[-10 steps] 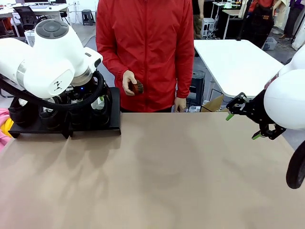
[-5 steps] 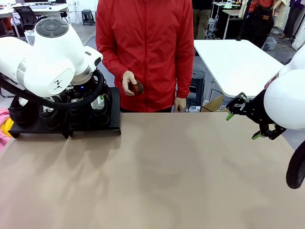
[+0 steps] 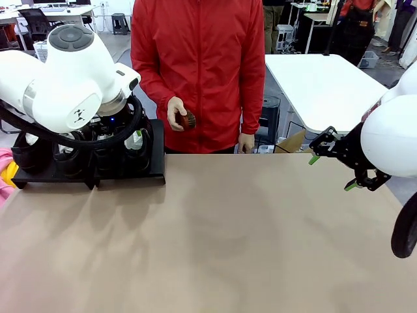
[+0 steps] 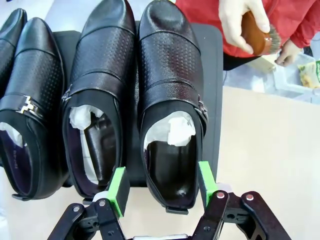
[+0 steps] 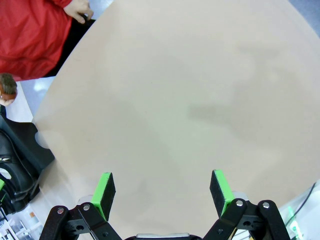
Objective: Organize the shoes by placing them on the stand.
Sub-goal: Place the Shoe from the middle of the table onto the Shoes Stand.
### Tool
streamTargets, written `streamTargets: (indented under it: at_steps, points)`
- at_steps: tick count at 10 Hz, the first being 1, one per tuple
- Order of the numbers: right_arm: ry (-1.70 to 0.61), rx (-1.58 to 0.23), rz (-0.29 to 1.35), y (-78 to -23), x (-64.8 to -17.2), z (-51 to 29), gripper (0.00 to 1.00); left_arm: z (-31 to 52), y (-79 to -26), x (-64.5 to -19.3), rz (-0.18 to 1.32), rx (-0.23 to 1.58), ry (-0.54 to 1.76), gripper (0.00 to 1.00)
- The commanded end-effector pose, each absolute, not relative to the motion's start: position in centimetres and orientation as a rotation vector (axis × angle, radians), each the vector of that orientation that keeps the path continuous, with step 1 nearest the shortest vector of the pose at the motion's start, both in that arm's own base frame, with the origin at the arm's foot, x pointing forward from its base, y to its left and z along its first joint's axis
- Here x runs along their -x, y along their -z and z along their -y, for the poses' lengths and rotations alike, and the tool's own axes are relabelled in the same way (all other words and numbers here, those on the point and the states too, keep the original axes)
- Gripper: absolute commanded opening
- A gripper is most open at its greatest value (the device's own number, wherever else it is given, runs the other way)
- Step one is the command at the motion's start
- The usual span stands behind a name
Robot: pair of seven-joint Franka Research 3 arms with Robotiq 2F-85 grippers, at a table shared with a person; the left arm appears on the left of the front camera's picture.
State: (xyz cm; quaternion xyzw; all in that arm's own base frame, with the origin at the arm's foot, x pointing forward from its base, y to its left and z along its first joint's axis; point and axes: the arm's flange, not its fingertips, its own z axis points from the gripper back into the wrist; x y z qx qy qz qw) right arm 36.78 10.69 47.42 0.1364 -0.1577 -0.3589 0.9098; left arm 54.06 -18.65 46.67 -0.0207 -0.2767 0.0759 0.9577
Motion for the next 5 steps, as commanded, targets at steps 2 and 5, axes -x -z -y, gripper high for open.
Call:
streamTargets:
  at_steps: [2,5]
  points:
    - [0.718,-0.294,0.329,-47.44,-36.95,-10.51,1.00,18.77,-46.84,-54.12,0.564,0.043,-0.153,0.72]
    - [0.718,-0.294,0.329,-47.44,-36.95,-10.51,1.00,18.77,-46.84,-54.12,0.564,0.043,-0.153,0.72]
